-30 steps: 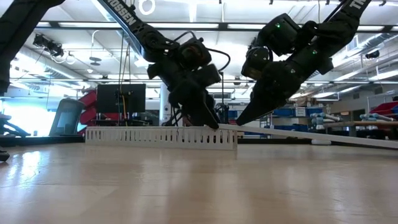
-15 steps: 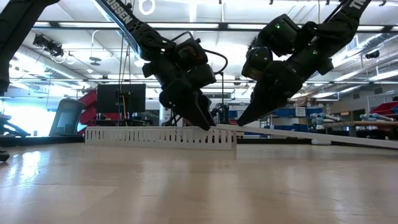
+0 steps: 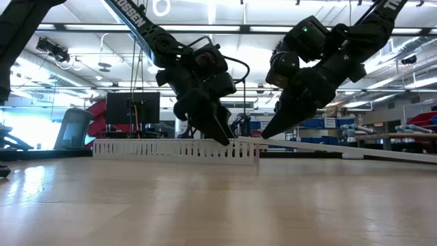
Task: Ziptie cables
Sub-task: Close the white cable duct lid
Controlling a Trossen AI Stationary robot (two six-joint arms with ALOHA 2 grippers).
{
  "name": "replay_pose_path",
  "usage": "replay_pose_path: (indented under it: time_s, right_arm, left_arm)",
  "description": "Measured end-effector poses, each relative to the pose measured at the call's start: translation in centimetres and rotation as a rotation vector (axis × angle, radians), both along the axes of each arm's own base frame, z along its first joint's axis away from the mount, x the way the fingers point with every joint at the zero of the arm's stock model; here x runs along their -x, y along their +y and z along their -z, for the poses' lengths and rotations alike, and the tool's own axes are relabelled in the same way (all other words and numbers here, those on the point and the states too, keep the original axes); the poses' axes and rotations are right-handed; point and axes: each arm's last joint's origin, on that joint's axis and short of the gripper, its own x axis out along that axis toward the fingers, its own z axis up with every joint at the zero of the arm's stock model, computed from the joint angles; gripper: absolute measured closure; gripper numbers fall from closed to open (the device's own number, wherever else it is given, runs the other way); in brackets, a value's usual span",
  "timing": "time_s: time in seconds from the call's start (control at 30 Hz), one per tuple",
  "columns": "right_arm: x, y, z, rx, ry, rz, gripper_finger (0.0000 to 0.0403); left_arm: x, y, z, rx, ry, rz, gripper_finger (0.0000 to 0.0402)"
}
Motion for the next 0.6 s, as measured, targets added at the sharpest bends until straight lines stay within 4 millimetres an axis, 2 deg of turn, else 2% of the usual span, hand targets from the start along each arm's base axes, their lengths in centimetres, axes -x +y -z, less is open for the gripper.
replay_pose_path:
  time_s: [0.3, 0.47, 0.6]
  right_arm:
    - [-0.4, -0.4, -0.6, 0.027, -0.019, -0.006, 0.0403]
    - [-0.6, -0.7, -0.4, 0.033, 0.008, -0.005, 0.0403]
    - [-2.1, -1.0, 0.4, 0.017, 0.024, -0.033, 0.0403]
  left_arm:
    - [0.0, 0.0, 0.0, -0.011, -0.005, 0.011, 0.0171]
    - [0.0, 0.0, 0.0, -0.011, -0.005, 0.011, 0.0177]
    - [0.0, 0.0, 0.0, -0.011, -0.005, 0.012, 0.0177]
